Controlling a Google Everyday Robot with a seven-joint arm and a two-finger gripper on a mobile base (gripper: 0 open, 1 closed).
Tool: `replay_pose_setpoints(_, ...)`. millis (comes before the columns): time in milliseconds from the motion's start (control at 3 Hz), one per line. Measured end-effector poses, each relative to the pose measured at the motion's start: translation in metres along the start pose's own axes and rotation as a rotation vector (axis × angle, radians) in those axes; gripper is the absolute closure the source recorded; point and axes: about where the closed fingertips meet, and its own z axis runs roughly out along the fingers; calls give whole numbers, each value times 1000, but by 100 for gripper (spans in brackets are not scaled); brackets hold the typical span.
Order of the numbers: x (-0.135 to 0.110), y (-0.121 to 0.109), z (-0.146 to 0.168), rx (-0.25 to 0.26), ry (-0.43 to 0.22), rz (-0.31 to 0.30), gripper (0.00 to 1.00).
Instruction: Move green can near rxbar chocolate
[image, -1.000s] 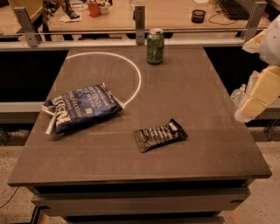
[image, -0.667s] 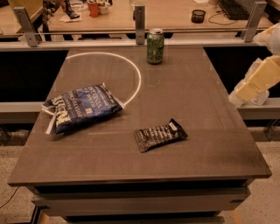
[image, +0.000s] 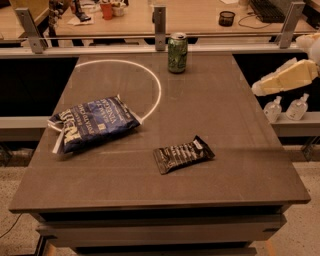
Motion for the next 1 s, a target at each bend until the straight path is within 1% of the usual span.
replay_pose_setpoints(333,-13,-35,28,37,-170,32,0)
replay_pose_setpoints(667,-24,-62,60,46,-290,57,0)
replay_pose_setpoints(1000,-38,-80,91,30,-382,60,0)
